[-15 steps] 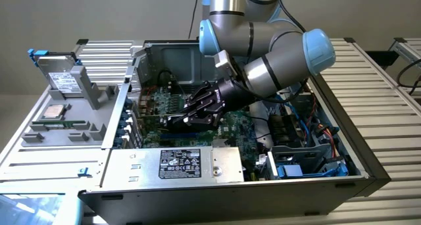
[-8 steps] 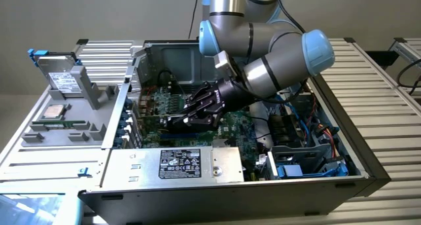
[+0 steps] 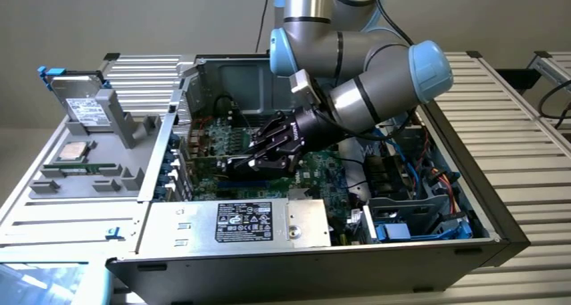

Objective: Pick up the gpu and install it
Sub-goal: 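Insert the gpu into the slot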

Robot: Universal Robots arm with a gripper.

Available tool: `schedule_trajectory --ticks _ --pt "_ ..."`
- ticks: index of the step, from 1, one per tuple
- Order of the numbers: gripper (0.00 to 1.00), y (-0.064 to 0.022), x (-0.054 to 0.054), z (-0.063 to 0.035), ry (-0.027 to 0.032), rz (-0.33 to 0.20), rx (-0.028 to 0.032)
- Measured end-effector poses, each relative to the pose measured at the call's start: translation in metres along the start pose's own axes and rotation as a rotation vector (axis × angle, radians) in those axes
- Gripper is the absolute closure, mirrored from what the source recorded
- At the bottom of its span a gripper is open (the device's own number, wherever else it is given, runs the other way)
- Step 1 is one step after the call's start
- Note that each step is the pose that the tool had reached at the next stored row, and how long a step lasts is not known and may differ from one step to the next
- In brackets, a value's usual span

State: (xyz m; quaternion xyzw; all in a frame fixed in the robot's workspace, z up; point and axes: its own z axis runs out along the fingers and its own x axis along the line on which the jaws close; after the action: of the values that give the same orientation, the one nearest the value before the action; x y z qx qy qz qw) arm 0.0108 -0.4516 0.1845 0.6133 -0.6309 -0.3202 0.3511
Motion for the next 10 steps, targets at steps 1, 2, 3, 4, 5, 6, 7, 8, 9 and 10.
schedule_trajectory --ticks 1,2,3,4,5,6,7,8,9,10 --pt "0.72 0.0000 0.0000 0.0000 0.0002 0.000 0.0000" --pt "0.72 -0.0001 0.0000 0.0000 0.0007 -0.001 0.0001" --pt "0.72 -0.0001 0.0000 0.0000 0.0018 -0.002 0.0001" --pt "0.72 -0.0002 -0.0001 0.0001 0.0037 -0.003 0.0003" --pt "0.72 -0.0002 -0.0001 0.0001 0.0066 -0.005 0.0005" --pt "0.72 -0.0001 0.0000 0.0000 0.0096 -0.007 0.0007" --pt "0.72 -0.0001 0.0000 0.0000 0.0116 -0.008 0.0007" --pt "0.72 0.0000 0.0000 0.0000 0.0125 -0.008 0.0007" --pt "0.72 0.0000 0.0000 0.0000 0.0125 -0.008 0.0007" --pt "0.72 0.0000 0.0000 0.0000 0.0125 -0.008 0.0008"
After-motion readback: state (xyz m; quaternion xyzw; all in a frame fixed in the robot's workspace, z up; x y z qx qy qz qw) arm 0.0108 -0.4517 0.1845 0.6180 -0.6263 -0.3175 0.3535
